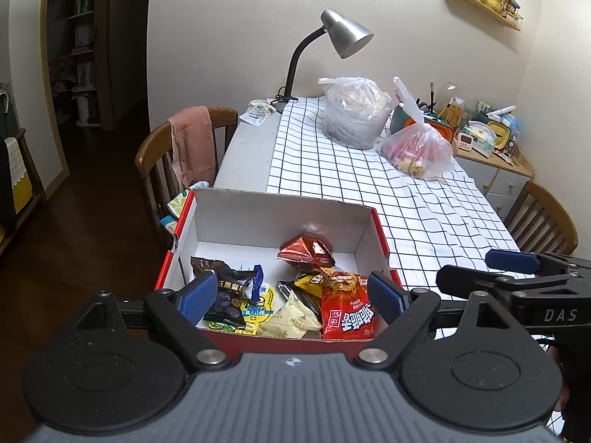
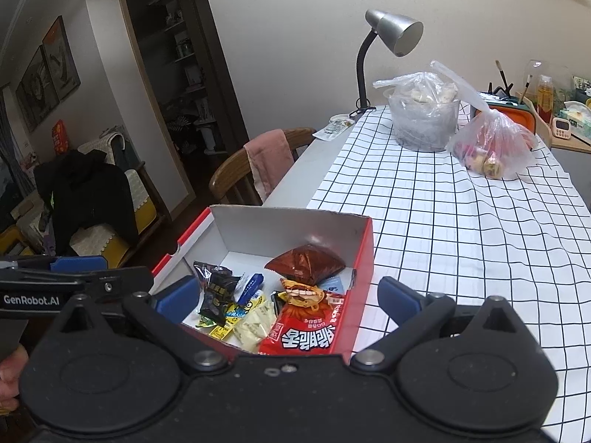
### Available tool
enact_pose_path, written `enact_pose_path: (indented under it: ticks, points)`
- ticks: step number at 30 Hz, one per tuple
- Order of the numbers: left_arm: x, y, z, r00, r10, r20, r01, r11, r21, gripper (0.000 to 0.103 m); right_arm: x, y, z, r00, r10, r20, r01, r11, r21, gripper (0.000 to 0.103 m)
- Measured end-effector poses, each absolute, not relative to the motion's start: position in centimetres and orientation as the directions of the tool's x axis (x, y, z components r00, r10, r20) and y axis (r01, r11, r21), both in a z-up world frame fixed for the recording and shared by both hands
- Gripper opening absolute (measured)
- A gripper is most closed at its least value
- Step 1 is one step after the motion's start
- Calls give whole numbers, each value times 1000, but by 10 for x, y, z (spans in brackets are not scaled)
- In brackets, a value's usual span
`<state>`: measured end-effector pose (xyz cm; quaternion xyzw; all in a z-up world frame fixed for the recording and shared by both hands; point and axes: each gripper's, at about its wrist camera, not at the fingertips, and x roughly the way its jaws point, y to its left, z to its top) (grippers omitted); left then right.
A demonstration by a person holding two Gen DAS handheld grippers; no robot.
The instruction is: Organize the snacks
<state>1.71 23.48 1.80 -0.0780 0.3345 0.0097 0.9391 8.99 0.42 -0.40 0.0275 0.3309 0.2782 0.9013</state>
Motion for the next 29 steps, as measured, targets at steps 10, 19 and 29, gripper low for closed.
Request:
enact_pose_path:
  ticks: [10,19,29]
  points:
    - [8,235,22,791,-34,-611,-69,987,-143,89,85,9,-2,626,527,-576,-494,839,231,103]
    - [2,231,22,794,-43,-606,-56,988,-143,89,84,7,-1,628,526,-574,-490,840,234,103]
    - [1,229,20,790,-44,-611,-54,988,-141,89,82,0,-5,631,516,-579,-474,847,240,103]
